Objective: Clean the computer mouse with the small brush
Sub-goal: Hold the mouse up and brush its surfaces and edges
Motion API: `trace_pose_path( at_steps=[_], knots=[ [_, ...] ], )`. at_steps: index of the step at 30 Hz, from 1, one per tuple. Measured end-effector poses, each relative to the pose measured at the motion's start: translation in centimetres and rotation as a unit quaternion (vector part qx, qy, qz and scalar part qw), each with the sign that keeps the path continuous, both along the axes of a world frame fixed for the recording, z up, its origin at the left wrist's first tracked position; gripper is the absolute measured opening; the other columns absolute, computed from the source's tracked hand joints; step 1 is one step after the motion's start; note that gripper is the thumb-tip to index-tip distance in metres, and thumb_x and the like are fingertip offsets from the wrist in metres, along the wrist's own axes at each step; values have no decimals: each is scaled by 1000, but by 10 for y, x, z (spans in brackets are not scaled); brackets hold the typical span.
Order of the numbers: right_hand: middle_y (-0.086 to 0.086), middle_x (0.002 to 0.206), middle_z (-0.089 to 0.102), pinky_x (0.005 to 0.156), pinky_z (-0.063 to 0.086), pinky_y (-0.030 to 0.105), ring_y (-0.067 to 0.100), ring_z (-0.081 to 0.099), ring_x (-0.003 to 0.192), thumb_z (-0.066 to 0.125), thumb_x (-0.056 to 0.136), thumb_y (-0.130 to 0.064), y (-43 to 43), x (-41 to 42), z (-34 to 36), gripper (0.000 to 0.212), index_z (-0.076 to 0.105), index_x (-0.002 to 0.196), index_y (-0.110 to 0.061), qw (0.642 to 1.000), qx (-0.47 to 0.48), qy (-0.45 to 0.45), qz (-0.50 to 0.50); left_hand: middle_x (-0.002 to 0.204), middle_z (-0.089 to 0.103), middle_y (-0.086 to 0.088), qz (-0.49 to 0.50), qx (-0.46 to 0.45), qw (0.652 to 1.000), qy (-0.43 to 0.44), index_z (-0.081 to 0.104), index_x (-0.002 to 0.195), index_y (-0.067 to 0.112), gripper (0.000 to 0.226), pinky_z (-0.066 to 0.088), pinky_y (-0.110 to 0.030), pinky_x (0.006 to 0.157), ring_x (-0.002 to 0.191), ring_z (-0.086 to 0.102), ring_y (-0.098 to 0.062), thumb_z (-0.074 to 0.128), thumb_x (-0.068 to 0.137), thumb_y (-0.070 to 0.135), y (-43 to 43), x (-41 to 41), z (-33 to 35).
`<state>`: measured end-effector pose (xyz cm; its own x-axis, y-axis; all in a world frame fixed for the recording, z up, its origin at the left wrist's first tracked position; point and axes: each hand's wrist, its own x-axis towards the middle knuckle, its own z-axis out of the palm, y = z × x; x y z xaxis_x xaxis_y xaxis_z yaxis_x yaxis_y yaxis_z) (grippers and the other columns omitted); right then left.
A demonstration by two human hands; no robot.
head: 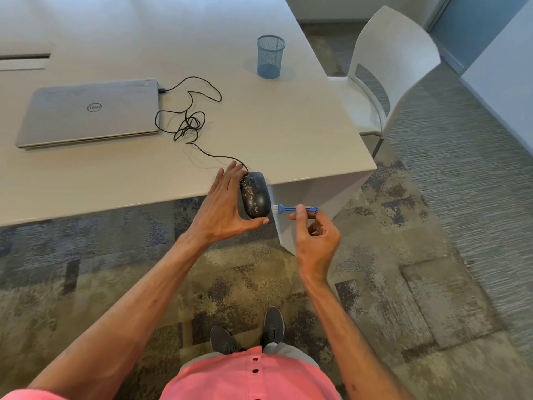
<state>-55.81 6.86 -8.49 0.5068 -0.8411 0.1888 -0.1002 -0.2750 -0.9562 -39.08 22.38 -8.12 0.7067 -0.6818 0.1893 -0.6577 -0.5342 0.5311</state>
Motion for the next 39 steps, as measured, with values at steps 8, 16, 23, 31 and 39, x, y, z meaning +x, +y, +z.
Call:
trace_pose_path(
  at_steps=[8,16,23,31,39],
  knots=[
    [-6,96,82,65,56,26,4,70,77,74,107,-27,14,-4,4,17,84,110,-14,932,-358,15,52,184,30,-16,30,-10,999,3,32,172,1,136,2,-46,145,178,10,-30,81,79,88,-10,-14,-2],
    [-6,97,84,73,37,12,5,73,77,81,101,-22,34,-6,2,11,85,109,-15,921,-380,44,77,182,32,-20,44,-11,999,-5,35,170,-5,137,4,-51,145,178,10,-33,89,77,81,-12,-16,-5],
    [-10,98,82,75,38,2,-13,54,76,75,106,-28,42,-2,6,13,83,111,-20,953,-288,17,89,183,31,-21,36,-6,999,-5,34,170,-6,135,1,-49,145,177,9,-33,73,78,84,-5,-15,-1],
    [-5,97,82,61,57,32,7,71,76,75,107,-28,22,1,7,19,84,113,-13,933,-356,27,32,183,31,-17,50,-8,999,-11,33,172,-1,141,6,-51,145,178,10,-30,61,79,101,-6,-17,2],
    [-8,96,83,61,45,24,7,71,74,76,105,-26,38,4,5,13,85,110,-17,913,-393,49,92,183,30,-21,41,5,999,-15,33,172,-5,135,3,-49,145,178,10,-33,75,80,85,-8,-10,-4]
  ],
)
